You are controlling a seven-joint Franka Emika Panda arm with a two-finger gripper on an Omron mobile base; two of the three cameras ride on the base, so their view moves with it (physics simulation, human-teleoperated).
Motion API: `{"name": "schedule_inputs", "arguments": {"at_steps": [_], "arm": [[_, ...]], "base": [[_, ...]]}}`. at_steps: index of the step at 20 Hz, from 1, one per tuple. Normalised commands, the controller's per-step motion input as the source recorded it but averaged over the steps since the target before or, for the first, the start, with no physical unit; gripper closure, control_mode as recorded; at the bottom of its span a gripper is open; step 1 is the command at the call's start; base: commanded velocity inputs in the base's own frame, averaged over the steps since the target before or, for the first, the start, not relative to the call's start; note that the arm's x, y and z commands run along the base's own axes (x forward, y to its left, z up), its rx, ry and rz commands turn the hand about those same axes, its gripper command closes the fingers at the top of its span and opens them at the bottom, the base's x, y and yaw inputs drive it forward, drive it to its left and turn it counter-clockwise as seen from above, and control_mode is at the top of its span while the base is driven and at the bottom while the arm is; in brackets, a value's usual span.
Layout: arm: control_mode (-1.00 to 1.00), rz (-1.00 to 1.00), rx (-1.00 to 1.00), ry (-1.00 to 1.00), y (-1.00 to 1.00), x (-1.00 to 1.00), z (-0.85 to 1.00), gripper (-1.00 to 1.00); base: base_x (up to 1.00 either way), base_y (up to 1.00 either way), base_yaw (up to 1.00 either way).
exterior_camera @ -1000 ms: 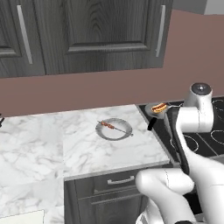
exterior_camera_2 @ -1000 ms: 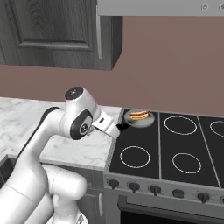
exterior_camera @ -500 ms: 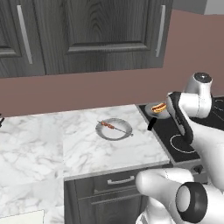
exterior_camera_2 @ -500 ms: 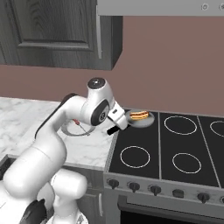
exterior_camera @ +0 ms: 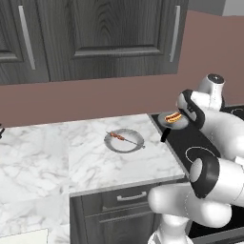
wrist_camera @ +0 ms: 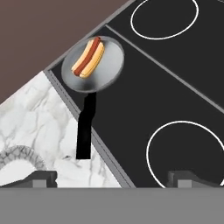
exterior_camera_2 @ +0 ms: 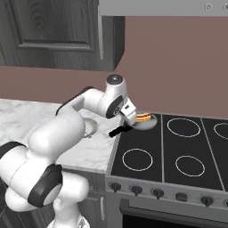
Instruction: Place the cold items (onion and orange) from the fridge in one tupperware on the dining counter. Place the warm items (hot dog and kebab skewer) in the stove area in another tupperware.
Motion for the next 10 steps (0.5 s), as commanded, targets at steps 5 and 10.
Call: {"name": "schedule_inputs", "arguments": {"at_steps": [5,10], "arm": [[-1.00,0.00,0.11,0.00,-0.16,0.60,-0.26,-1.00],[-1.00,-0.02,0.04,0.00,-0.11,0.63,-0.38,-1.00]], "base": [[0.00,0.00,0.00],[0.00,0.00,0.00]]}}
